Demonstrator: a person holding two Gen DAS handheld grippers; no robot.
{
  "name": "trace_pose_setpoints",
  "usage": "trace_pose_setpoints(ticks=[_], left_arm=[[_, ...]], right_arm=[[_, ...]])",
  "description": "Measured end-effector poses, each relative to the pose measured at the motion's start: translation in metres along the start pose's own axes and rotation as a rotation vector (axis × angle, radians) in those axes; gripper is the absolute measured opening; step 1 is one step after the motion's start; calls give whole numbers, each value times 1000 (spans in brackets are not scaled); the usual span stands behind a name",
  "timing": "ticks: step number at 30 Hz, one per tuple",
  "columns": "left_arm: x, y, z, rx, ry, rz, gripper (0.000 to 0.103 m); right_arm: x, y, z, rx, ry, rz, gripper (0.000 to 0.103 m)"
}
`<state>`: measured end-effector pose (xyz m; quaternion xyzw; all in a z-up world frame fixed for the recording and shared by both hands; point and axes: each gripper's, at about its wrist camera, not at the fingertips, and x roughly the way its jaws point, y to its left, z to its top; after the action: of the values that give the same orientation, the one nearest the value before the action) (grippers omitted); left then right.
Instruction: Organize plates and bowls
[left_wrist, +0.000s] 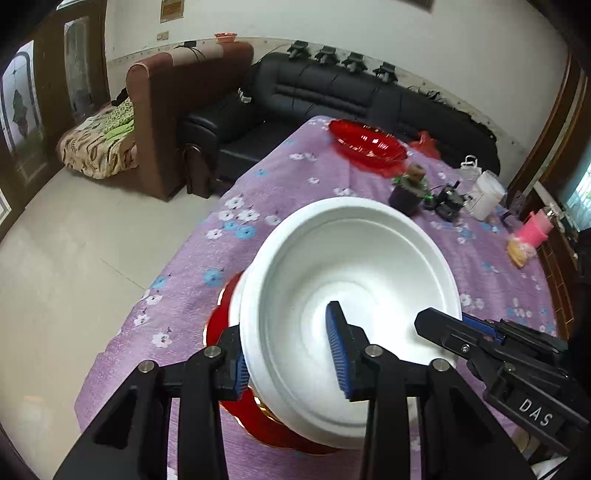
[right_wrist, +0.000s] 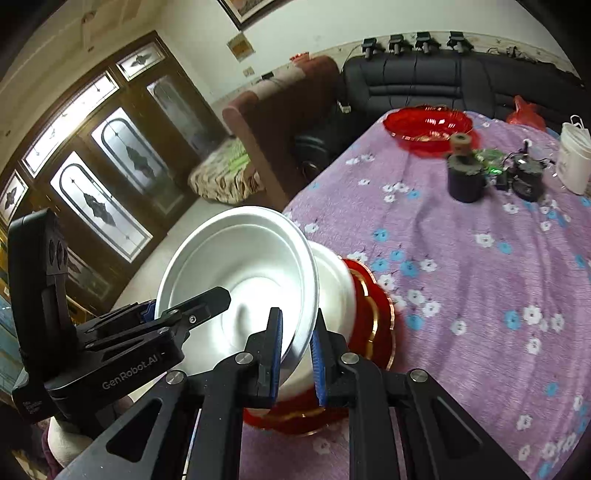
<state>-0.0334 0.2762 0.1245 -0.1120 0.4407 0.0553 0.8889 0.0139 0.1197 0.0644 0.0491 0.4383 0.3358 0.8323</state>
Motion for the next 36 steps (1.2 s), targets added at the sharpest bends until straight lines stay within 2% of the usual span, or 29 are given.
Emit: trace_pose_setpoints(ticks=[4, 8, 11, 17, 18, 19, 22, 23, 27, 28, 32, 36], left_arm=[[-4, 8, -1, -10, -28, -7, 69], [-12, 14, -1, -43, -51, -35, 71], [-21, 18, -6, -57, -78, -59, 72], [-49, 20, -22, -95, -177, -79, 79], [-55, 20, -26, -102, -200, -73, 79], [-59, 19, -30, -104, -224, -63, 81], [-73, 13, -43, -95, -293, -26, 83], [-79, 7, -50, -83, -333, 9, 85], [-92, -10, -73, -55, -448, 101, 103], [-94, -15, -81, -59, -471, 107, 103], [-82, -19, -93, -94, -423, 68, 103], [-58, -27, -103, -81, -326, 91, 103]], right_arm=[[11, 7, -6, -54, 7, -55, 18], [20, 13, -11, -107, -15, -124, 19], [22, 18, -13, -146, -47, -150, 24], [8, 23, -16, -165, -171, -175, 54], [5, 25, -17, -166, -184, -177, 61], [2, 24, -18, -166, -199, -180, 64], [-11, 21, -22, -148, -237, -191, 64], [-18, 17, -25, -131, -248, -183, 64], [-42, 5, -45, -75, -280, -181, 70], [-47, 2, -51, -62, -287, -183, 73], [-61, -14, -81, 2, -282, -203, 78], [-68, -25, -109, 61, -276, -206, 79]])
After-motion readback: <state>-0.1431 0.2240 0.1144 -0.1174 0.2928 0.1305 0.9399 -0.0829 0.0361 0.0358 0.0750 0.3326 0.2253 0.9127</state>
